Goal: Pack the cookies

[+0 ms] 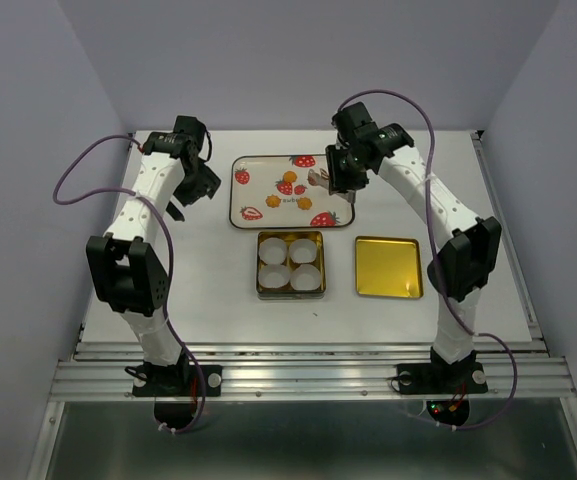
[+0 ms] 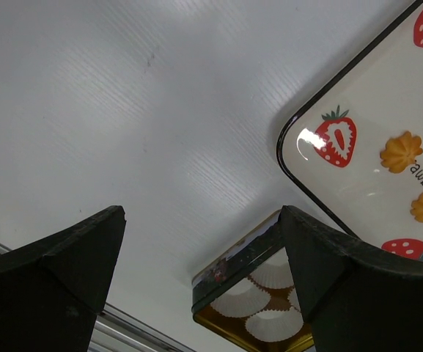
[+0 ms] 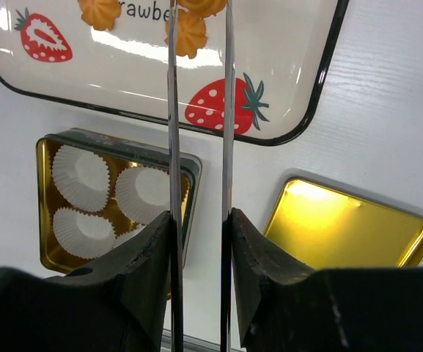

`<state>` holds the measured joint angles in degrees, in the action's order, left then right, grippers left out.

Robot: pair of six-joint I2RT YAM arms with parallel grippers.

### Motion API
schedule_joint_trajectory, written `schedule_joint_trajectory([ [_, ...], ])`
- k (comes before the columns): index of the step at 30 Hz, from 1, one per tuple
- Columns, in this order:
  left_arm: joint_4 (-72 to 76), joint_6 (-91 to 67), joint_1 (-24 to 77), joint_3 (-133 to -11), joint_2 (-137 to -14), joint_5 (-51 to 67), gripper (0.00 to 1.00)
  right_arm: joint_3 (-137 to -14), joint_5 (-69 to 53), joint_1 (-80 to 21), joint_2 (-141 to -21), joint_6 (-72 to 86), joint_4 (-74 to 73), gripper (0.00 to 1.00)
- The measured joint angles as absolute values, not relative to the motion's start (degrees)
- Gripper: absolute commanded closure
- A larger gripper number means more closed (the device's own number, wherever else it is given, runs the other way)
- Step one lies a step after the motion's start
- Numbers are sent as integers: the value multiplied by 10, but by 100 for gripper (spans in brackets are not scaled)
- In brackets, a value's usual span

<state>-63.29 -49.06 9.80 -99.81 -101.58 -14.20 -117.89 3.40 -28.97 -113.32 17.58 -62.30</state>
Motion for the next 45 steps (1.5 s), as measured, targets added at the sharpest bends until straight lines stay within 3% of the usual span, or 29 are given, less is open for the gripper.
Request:
schedule_joint_trajectory([
  [20,-631,-493,135,-1013,-1020,-166,1,-1107,-63,-325,-1003,151,-687,65],
  [34,-630,-485,155,-997,-1021,-167,1,-1063,-80,-408,-985,147,-735,64],
  [45,-616,-472,175,-965,-988,-148,1,-1037,-63,-417,-982,138,-736,64],
])
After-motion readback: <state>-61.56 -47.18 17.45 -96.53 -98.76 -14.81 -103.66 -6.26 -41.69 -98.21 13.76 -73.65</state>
